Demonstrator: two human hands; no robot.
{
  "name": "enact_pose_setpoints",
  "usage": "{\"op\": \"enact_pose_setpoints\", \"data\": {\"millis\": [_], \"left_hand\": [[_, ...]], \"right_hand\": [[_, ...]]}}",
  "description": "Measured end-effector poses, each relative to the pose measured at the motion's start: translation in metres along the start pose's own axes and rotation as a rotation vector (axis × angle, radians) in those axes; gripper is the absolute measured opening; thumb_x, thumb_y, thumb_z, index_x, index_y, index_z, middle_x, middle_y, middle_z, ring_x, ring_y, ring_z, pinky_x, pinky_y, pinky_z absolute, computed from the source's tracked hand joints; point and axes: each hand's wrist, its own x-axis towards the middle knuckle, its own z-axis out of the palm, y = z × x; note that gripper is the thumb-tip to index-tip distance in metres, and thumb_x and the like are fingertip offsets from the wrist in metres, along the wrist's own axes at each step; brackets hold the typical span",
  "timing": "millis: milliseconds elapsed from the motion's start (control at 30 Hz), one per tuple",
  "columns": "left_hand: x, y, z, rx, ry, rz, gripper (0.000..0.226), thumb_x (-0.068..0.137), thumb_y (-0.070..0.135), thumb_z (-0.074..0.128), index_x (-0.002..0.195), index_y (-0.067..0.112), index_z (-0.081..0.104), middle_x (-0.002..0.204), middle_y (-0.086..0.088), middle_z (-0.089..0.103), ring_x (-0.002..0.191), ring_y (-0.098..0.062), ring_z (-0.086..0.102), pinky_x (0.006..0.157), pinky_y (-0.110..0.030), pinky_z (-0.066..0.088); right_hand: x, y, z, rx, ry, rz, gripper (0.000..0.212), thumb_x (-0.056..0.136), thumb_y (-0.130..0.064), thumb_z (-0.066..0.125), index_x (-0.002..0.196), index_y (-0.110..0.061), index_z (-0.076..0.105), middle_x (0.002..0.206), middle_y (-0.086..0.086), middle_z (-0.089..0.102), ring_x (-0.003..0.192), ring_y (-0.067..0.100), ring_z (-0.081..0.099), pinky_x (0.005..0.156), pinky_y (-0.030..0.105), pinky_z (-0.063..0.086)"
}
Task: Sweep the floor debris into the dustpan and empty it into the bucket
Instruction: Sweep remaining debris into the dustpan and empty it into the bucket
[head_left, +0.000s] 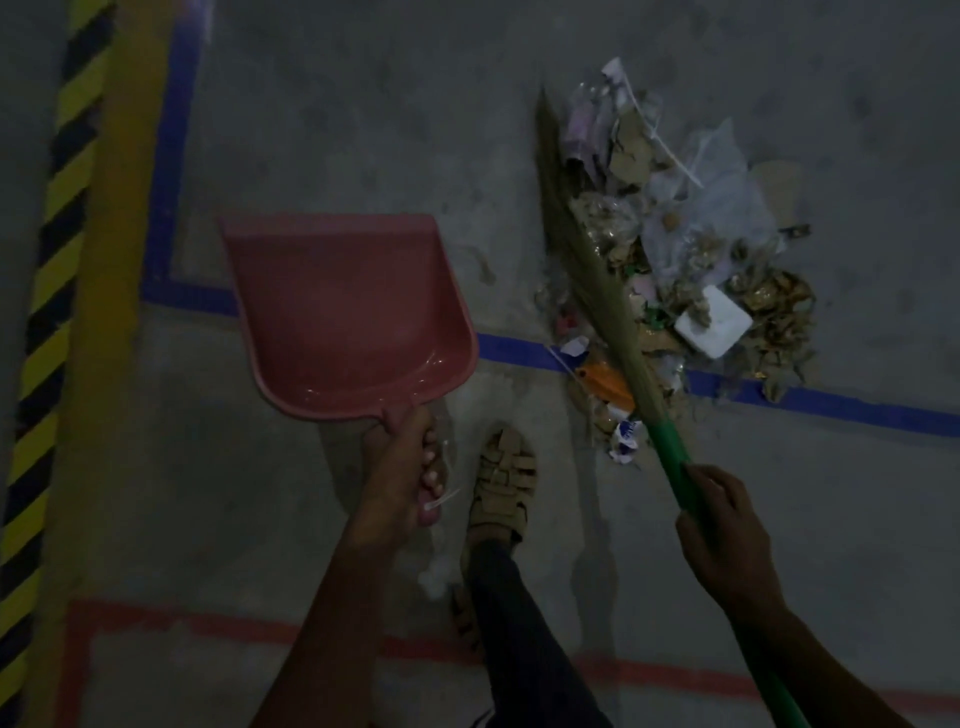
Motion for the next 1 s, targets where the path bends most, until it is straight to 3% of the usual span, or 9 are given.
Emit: {"op": "enact_pose_setpoints", "data": {"millis": [133, 333, 467, 633, 867, 1000], "left_hand": [[0.008, 0.003, 0.012, 0.181, -0.116, -0.035, 0.033, 0.093, 0.016, 0.054, 0.061, 0.013, 0.044, 0.044, 0.000, 0.033, 0.030, -0.011, 0.028, 0.042, -0.016, 0.024], [0.019, 0.001, 0.040, 0.572, -0.203, -0.052, 0.035, 0.090, 0.015, 0.056, 0.058, 0.014, 0.043, 0.048, -0.003, 0.033, 0.032, -0.014, 0.026, 0.045, -0.016, 0.023], [0.033, -0.005, 0.064, 0.709, -0.251, -0.087, 0.035, 0.088, 0.019, 0.058, 0.056, 0.016, 0.043, 0.049, -0.003, 0.031, 0.037, -0.013, 0.025, 0.050, -0.023, 0.021], [0.041, -0.013, 0.087, 0.856, -0.316, -0.113, 0.038, 0.093, 0.017, 0.055, 0.058, 0.013, 0.041, 0.044, -0.001, 0.030, 0.033, -0.014, 0.024, 0.042, -0.017, 0.021], [0.056, -0.028, 0.068, 0.965, -0.331, -0.200, 0.037, 0.090, 0.008, 0.055, 0.057, 0.012, 0.040, 0.046, -0.003, 0.026, 0.032, -0.012, 0.022, 0.044, -0.015, 0.021], [0.073, -0.034, 0.041, 1.000, -0.302, -0.244, 0.041, 0.094, 0.012, 0.054, 0.055, 0.012, 0.042, 0.047, -0.005, 0.029, 0.032, -0.012, 0.024, 0.041, -0.014, 0.023]], "right_hand": [[-0.023, 0.005, 0.005, 0.005, 0.098, 0.000, 0.057, 0.087, -0.030, 0.049, 0.137, -0.004, 0.050, 0.138, 0.009, 0.045, 0.079, 0.023, 0.059, 0.054, 0.034, 0.049], [0.020, -0.013, 0.042, 0.121, 0.288, 0.055, 0.057, 0.088, -0.029, 0.050, 0.138, -0.002, 0.048, 0.137, 0.011, 0.044, 0.068, 0.027, 0.055, 0.054, 0.026, 0.037], [0.054, -0.023, 0.057, 0.225, 0.403, 0.156, 0.060, 0.087, -0.018, 0.062, 0.143, -0.007, 0.046, 0.138, 0.011, 0.046, 0.081, 0.020, 0.054, 0.057, 0.023, 0.036], [0.072, -0.015, 0.067, 0.278, 0.513, 0.296, 0.063, 0.084, -0.011, 0.067, 0.143, -0.005, 0.046, 0.135, 0.014, 0.047, 0.090, 0.018, 0.053, 0.057, 0.023, 0.037], [0.064, 0.026, 0.072, 0.146, 0.504, 0.493, 0.060, 0.082, -0.014, 0.067, 0.138, -0.006, 0.047, 0.138, 0.011, 0.044, 0.067, 0.027, 0.056, 0.052, 0.026, 0.031], [0.068, 0.045, 0.081, 0.085, 0.424, 0.720, 0.071, 0.085, -0.021, 0.064, 0.146, -0.005, 0.033, 0.147, 0.010, 0.032, 0.072, 0.034, 0.060, 0.057, 0.031, 0.034]]}}
